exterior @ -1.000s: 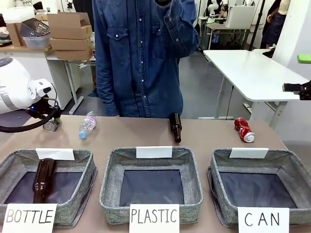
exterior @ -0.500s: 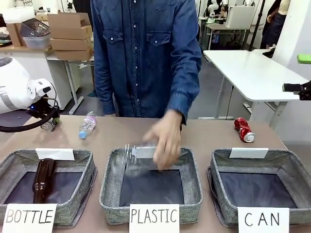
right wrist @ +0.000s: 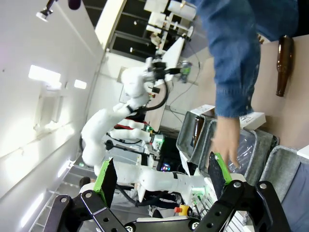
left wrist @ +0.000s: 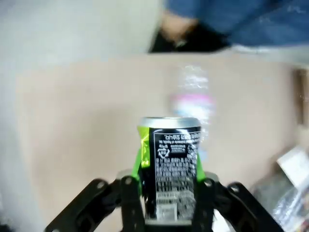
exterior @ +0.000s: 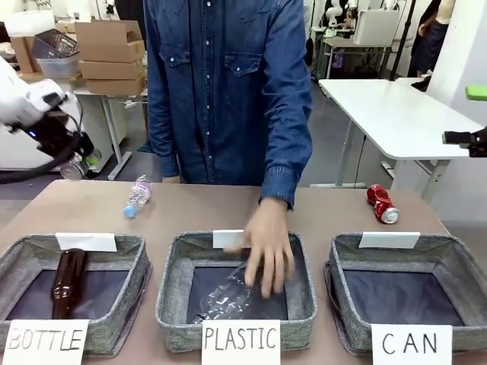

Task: Sort the can waste into the basket.
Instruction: Pick up the can waste from the table and place it in the right Fabric basket.

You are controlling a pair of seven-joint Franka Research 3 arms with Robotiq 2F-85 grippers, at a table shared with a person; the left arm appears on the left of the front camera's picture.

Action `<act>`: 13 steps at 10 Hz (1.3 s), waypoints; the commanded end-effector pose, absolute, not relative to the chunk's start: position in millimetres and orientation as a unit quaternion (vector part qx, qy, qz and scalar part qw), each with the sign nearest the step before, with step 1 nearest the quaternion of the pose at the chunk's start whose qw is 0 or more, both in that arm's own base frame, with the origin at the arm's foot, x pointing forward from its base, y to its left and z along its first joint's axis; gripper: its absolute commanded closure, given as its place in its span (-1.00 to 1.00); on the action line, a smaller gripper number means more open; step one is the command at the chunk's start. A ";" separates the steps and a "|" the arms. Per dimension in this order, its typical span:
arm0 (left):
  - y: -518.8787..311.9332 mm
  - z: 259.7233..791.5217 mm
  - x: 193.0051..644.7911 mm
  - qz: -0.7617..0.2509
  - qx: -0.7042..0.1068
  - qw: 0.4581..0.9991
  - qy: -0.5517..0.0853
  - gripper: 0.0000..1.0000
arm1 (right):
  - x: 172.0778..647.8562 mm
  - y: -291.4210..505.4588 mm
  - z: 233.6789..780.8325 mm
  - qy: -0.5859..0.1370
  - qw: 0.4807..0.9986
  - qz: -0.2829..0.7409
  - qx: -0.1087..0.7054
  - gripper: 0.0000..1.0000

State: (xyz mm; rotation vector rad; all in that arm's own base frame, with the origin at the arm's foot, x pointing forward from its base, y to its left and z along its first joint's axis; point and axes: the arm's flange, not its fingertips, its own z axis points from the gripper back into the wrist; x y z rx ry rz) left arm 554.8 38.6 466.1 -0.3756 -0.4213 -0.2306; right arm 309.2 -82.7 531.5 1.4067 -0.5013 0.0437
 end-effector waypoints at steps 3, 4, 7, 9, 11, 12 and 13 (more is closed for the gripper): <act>62.4 565.9 310.9 -0.415 -0.379 0.801 -0.204 1.00 | 310.8 -83.3 532.5 -0.233 0.730 0.028 0.642 -1.00; 63.2 566.4 273.8 -0.473 -0.418 0.754 -0.181 1.00 | 310.8 -83.3 532.5 -0.233 0.730 0.028 0.642 -1.00; 51.9 566.0 256.0 -0.462 -0.406 0.759 -0.213 1.00 | 310.8 -83.3 532.5 -0.233 0.730 0.028 0.642 -1.00; 51.9 566.0 256.0 -0.462 -0.406 0.759 -0.213 1.00 | 310.8 -83.3 532.5 -0.233 0.730 0.028 0.642 -1.00; 51.9 566.0 256.0 -0.462 -0.406 0.759 -0.213 1.00 | 309.9 -83.3 531.5 -0.227 0.734 0.019 0.640 -1.00; 55.4 559.4 253.7 -0.470 -0.403 0.757 -0.210 0.15 | 288.6 -96.1 547.6 -0.243 0.753 0.054 0.609 -1.00; -26.9 573.7 261.6 -0.527 -0.455 0.680 -0.231 0.15 | 270.3 -118.8 550.6 -0.265 0.765 0.060 0.584 -1.00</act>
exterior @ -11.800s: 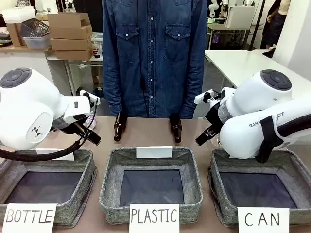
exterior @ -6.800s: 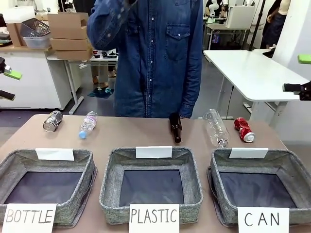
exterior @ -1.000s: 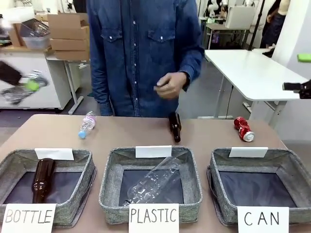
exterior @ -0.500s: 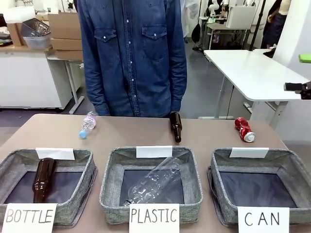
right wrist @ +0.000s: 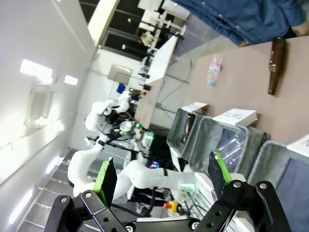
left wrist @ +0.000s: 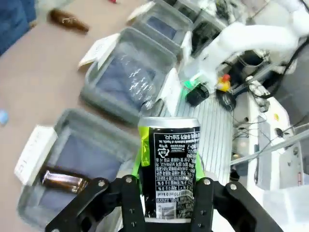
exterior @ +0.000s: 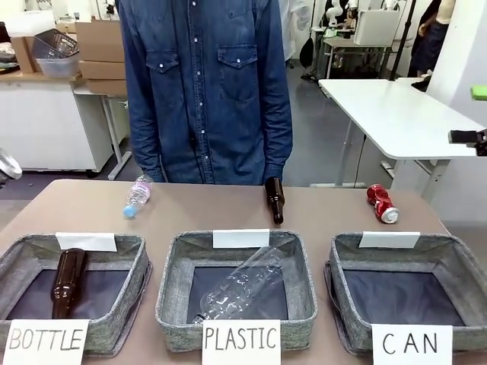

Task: Sort the can waste into the basket.
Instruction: Pick up the can waste from the table and place it in the right Fabric basket.

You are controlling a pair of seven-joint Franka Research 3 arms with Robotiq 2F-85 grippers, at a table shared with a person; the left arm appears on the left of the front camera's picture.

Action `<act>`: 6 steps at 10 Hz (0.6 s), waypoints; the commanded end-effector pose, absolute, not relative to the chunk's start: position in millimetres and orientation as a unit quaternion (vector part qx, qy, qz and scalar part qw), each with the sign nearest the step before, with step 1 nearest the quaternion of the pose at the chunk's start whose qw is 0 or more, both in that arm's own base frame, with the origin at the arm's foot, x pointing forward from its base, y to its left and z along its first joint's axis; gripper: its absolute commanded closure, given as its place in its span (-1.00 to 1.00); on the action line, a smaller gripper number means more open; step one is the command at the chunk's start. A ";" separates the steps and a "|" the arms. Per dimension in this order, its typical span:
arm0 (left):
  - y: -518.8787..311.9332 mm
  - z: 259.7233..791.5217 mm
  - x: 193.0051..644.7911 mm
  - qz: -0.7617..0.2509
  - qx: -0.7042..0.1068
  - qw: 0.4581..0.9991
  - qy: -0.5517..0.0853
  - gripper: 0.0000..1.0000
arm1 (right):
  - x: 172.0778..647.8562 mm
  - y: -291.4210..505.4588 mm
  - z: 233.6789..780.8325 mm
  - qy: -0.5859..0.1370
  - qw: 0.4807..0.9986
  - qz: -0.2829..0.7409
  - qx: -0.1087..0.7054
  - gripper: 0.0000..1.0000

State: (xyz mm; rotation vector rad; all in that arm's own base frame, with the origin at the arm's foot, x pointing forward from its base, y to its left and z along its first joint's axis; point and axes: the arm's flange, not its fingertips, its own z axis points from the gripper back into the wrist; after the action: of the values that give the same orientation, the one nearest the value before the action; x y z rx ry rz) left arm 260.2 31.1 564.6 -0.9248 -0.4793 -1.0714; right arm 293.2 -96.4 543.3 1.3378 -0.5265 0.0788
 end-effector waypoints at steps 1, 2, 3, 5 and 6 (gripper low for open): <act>-119.1 589.8 258.9 -0.607 -0.435 0.630 -0.213 0.15 | 244.9 -154.9 540.7 -0.283 0.764 0.036 0.579 -1.00; -191.6 600.5 253.5 -0.646 -0.418 0.606 -0.203 0.15 | 221.1 -190.8 523.7 -0.304 0.761 -0.003 0.573 -1.00; -256.7 607.0 244.0 -0.668 -0.401 0.598 -0.188 0.15 | 197.6 -225.3 501.7 -0.323 0.735 -0.045 0.595 -1.00; -396.2 605.6 215.8 -0.642 -0.365 0.630 -0.241 0.15 | 159.3 -283.9 448.8 -0.344 0.698 -0.171 0.603 -1.00; -457.7 590.1 206.6 -0.624 -0.316 0.653 -0.290 0.15 | 180.5 -226.9 501.8 -0.315 0.742 -0.072 0.588 -1.00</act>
State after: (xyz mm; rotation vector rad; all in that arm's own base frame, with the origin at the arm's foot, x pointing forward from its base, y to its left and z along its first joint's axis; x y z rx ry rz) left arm 180.6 -357.8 600.4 -0.9275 -0.4990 -1.5511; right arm 150.2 -265.3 463.2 1.3228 -0.7294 -0.3042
